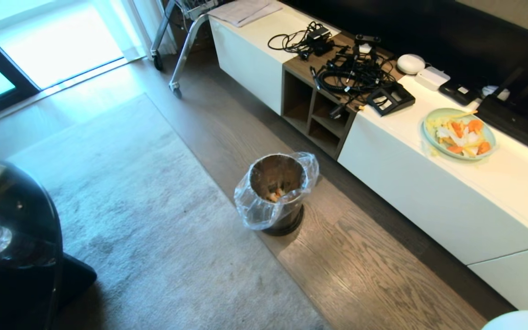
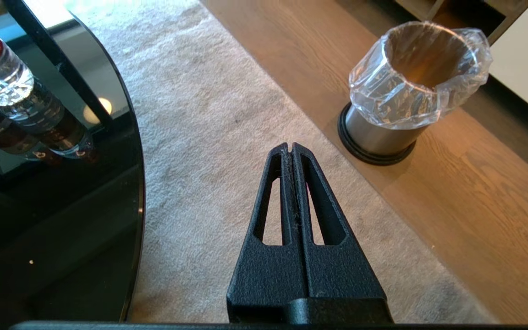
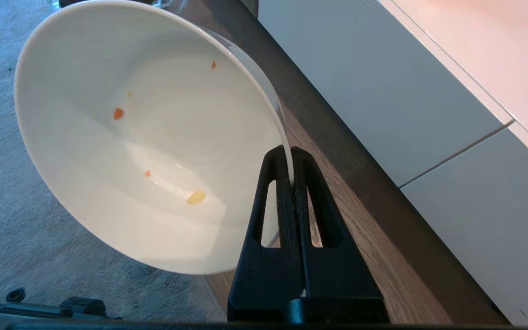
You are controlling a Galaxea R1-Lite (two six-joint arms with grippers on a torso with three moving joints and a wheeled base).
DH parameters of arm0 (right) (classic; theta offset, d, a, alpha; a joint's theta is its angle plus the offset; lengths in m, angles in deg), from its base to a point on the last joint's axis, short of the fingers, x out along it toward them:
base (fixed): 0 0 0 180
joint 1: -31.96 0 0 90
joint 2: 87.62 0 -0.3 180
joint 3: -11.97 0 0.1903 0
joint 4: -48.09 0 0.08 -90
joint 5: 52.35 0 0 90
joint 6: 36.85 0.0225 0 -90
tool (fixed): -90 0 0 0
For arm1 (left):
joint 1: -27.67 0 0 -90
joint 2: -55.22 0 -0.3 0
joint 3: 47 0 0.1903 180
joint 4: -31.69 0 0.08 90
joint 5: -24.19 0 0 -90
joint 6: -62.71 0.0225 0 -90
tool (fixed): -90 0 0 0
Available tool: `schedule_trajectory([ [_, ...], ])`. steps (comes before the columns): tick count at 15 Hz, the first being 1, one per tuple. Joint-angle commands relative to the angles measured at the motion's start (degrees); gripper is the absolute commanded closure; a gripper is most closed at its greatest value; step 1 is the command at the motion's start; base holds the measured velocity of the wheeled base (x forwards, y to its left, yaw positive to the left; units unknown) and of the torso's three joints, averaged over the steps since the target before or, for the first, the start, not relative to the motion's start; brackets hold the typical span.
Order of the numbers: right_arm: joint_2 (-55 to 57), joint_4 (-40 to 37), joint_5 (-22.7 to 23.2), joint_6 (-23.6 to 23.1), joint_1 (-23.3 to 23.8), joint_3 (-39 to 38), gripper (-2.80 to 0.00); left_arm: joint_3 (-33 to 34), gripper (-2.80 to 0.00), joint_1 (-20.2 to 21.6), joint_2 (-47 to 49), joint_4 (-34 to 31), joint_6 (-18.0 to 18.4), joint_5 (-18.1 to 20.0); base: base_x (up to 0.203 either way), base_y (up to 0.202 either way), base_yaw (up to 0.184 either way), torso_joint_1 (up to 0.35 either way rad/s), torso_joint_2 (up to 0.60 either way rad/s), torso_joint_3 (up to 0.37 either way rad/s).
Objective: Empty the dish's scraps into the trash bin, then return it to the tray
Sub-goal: Put the bowl back to the table
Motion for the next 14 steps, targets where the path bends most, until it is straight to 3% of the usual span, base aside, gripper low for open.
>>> schedule_trajectory([
  [1, 0.07, -0.02, 0.05, -0.06, 0.00, 0.01, 0.00, 0.00, 0.00, 0.00, -0.02, 0.05, -0.04, -0.04, 0.000, 0.000, 0.000, 0.002, 0.01, 0.203],
  [14, 0.07, -0.02, 0.05, -0.06, 0.00, 0.01, 0.00, 0.00, 0.00, 0.00, -0.02, 0.05, -0.22, -0.04, 0.000, 0.000, 0.000, 0.002, 0.00, 0.205],
])
